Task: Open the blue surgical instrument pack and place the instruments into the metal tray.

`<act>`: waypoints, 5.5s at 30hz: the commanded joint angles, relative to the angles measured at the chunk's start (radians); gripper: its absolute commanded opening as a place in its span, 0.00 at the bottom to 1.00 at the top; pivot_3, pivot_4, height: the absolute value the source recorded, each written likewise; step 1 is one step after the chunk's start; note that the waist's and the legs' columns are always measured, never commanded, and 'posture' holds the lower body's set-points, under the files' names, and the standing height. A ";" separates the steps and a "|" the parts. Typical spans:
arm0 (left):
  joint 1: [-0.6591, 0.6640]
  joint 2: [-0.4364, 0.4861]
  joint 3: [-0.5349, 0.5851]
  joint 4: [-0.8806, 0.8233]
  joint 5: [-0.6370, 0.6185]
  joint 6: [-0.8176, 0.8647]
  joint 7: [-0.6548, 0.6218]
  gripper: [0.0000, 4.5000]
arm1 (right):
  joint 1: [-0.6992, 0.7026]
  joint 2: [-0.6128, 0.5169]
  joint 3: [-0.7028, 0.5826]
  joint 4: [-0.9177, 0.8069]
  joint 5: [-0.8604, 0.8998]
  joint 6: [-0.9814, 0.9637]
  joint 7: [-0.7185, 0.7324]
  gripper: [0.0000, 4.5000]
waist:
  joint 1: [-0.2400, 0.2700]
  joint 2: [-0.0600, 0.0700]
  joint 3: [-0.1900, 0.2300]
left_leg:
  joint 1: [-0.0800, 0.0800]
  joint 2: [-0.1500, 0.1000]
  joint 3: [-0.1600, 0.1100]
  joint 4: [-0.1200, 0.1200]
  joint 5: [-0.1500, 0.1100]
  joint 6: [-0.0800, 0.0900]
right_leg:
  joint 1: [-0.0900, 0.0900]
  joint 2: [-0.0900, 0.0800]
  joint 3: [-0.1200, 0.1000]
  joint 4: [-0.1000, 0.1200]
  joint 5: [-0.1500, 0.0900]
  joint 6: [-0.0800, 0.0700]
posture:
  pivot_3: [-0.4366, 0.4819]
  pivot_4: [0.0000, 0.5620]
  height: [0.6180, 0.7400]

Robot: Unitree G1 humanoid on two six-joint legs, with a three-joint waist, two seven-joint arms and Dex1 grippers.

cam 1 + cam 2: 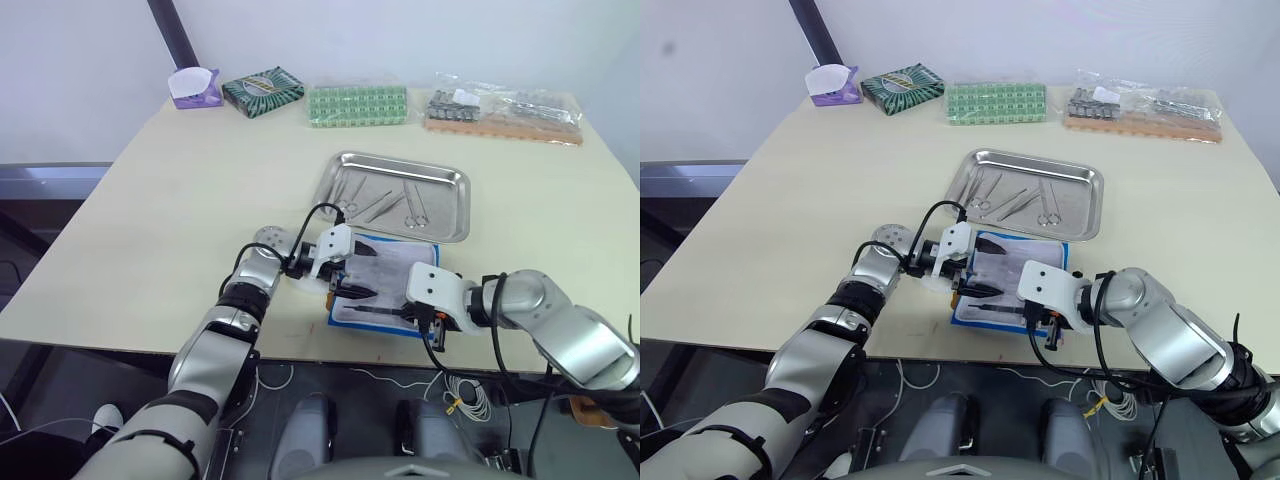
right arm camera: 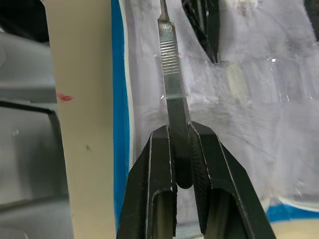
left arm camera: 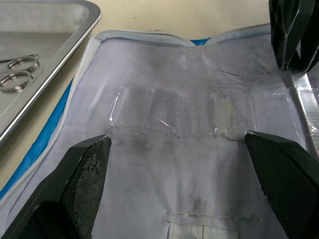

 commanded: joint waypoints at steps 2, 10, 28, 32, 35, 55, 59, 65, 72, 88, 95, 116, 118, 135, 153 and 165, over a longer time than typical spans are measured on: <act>0.050 -0.011 -0.059 0.053 0.056 0.010 0.013 1.00 | -0.055 -0.017 0.010 -0.065 0.016 0.042 -0.016 0.01 | 0.000 0.000 0.000 | 0.000 0.000 0.000 0.000 0.000 0.000 | 0.000 0.000 0.000 0.000 0.000 0.000 | 0.48 0.27 1.00; 0.053 -0.017 -0.062 0.050 0.060 0.008 0.020 1.00 | -0.109 -0.061 0.064 -0.080 0.025 0.064 -0.023 0.01 | 0.001 0.001 0.000 | -0.001 0.000 -0.001 0.000 0.000 0.000 | 0.000 -0.001 0.000 0.000 0.000 0.000 | 0.48 0.27 1.00; 0.066 -0.027 -0.065 0.056 0.068 -0.005 0.037 1.00 | -0.088 -0.194 0.075 -0.066 0.041 0.039 0.007 0.01 | 0.002 0.001 0.000 | -0.002 0.000 -0.002 0.000 0.000 -0.001 | -0.001 -0.002 -0.001 0.000 0.000 0.000 | 0.48 0.27 1.00; 0.068 -0.031 -0.066 0.059 0.070 -0.009 0.040 1.00 | -0.068 -0.249 0.044 -0.077 0.050 0.027 0.021 0.01 | 0.001 0.002 0.000 | -0.002 0.000 -0.002 0.000 -0.001 -0.001 | 0.000 -0.003 -0.002 -0.001 0.000 0.000 | 0.48 0.27 1.00; 0.068 -0.033 -0.067 0.061 0.070 -0.010 0.042 1.00 | -0.052 -0.283 0.025 -0.083 0.053 0.015 0.030 0.01 | 0.003 0.002 0.000 | -0.002 0.000 -0.003 0.000 -0.001 -0.002 | 0.000 -0.003 -0.002 -0.001 0.000 0.000 | 0.48 0.27 1.00; 0.071 -0.038 -0.065 0.065 0.067 -0.013 0.054 1.00 | 0.254 -0.141 -0.577 -0.071 0.327 0.057 -0.027 0.01 | 0.010 0.002 0.001 | -0.004 -0.001 -0.005 0.000 -0.001 -0.002 | 0.000 -0.004 -0.005 -0.002 0.000 0.001 | 0.48 0.27 1.00; 0.068 -0.039 -0.063 0.069 0.067 -0.013 0.058 1.00 | 0.201 -0.011 -0.612 -0.054 0.359 0.123 -0.132 0.01 | 0.012 0.002 0.000 | -0.004 -0.001 -0.005 0.000 -0.001 -0.001 | 0.000 -0.003 -0.005 -0.002 0.000 0.001 | 0.48 0.27 1.00; 0.069 -0.039 -0.062 0.067 0.065 -0.012 0.063 1.00 | 0.079 0.136 -0.586 0.022 0.341 0.169 -0.286 0.01 | 0.018 0.005 0.000 | -0.005 -0.001 -0.005 0.000 0.000 0.000 | 0.000 -0.003 -0.005 -0.002 0.000 0.001 | 0.48 0.27 1.00; 0.069 -0.037 -0.062 0.066 0.063 -0.010 0.071 1.00 | -0.113 0.293 -0.567 0.250 0.258 0.224 -0.482 0.01 | 0.020 0.008 -0.001 | -0.005 -0.002 -0.005 0.000 0.000 0.000 | -0.001 -0.002 -0.006 -0.002 0.000 0.000 | 0.48 0.27 1.00; 0.066 -0.042 -0.060 0.064 0.061 -0.004 0.081 1.00 | -0.368 0.538 -0.679 0.919 0.087 -0.090 -0.777 0.01 | 0.012 0.011 -0.001 | -0.006 -0.003 -0.003 0.000 0.001 0.001 | 0.000 0.000 -0.006 0.001 0.000 0.000 | 0.48 0.27 1.00; 0.073 -0.042 -0.060 0.056 0.060 -0.001 0.084 1.00 | -0.413 0.548 -0.673 1.078 0.061 -0.157 -0.800 0.01 | 0.002 0.012 -0.001 | -0.006 -0.003 -0.001 0.000 0.001 0.001 | 0.000 0.000 -0.005 0.001 0.000 0.000 | 0.48 0.27 1.00; 0.077 -0.045 -0.062 0.050 0.056 0.003 0.085 1.00 | -0.421 0.557 -0.670 1.122 0.060 -0.173 -0.777 0.21 | 0.000 0.012 -0.001 | -0.006 -0.003 -0.004 0.000 0.001 0.001 | 0.000 0.000 -0.004 0.001 0.000 0.000 | 0.48 0.27 1.00; 0.078 -0.045 -0.061 0.048 0.055 0.002 0.084 1.00 | -0.417 0.551 -0.662 1.109 0.056 -0.177 -0.769 0.38 | 0.000 0.012 -0.001 | -0.006 -0.003 -0.004 0.000 0.001 0.001 | 0.000 0.000 -0.004 0.001 0.000 0.000 | 0.48 0.27 1.00; 0.245 -0.024 0.152 -0.494 -0.299 0.320 0.113 1.00 | 0.000 0.399 -0.650 0.422 0.308 -0.446 -0.248 0.60 | -0.006 0.012 0.009 | -0.008 -0.002 -0.006 -0.004 0.000 0.001 | -0.003 0.002 -0.003 0.000 0.000 0.003 | 0.48 0.27 1.00; 0.531 0.272 0.392 -1.060 -0.618 0.881 0.341 1.00 | 0.433 0.059 -0.823 0.295 0.440 -0.681 0.165 0.97 | 0.000 0.000 0.034 | -0.009 -0.001 -0.003 -0.003 0.000 0.000 | -0.005 0.003 -0.003 -0.001 -0.002 -0.001 | 0.48 0.27 1.00; 0.745 0.443 0.541 -1.047 -0.643 0.873 0.324 1.00 | 0.798 0.023 -1.112 0.280 0.431 -0.808 0.221 0.97 | 0.000 -0.001 0.037 | -0.008 0.000 -0.003 -0.002 -0.001 -0.002 | -0.006 0.001 -0.001 -0.001 -0.003 -0.001 | 0.48 0.27 1.00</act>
